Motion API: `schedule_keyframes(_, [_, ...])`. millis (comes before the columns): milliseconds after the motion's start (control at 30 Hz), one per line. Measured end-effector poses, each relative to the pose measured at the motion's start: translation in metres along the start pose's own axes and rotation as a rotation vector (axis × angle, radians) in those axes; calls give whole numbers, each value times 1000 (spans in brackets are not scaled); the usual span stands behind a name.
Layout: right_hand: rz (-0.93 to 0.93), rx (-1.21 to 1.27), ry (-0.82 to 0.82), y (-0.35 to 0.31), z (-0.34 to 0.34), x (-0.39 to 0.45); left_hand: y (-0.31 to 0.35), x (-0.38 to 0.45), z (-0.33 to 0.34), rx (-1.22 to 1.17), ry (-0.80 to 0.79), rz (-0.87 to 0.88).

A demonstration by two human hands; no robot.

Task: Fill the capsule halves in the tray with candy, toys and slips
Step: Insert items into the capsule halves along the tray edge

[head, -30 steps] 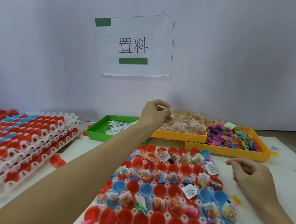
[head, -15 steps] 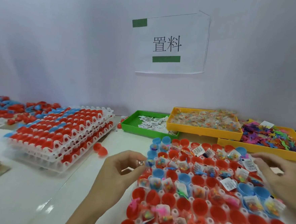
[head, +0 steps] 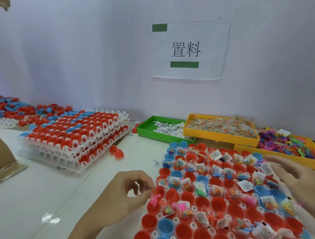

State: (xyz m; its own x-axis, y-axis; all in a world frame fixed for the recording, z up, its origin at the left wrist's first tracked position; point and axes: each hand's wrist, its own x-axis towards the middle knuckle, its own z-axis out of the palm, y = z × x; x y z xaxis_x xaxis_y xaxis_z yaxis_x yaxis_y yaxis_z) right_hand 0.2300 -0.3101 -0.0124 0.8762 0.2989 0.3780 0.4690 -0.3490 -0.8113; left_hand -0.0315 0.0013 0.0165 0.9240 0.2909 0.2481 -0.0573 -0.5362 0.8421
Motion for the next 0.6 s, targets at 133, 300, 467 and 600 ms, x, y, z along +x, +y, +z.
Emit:
schedule_keyframes(133, [-82, -30, -33, -13, -4, -1, -1, -1, 0, 42, -105, -3])
schedule_keyframes(300, [-126, -95, 3, -19, -4, -2, -5, 2, 1, 73, -178, -56])
schedule_keyframes(467, [-128, -87, 19, -18, -6, -4, -3, 2, -1, 49, -177, -73])
schedule_keyframes(600, [-113, -128, 22, -19, -6, -4, -1, 3, -1, -12, -165, -82])
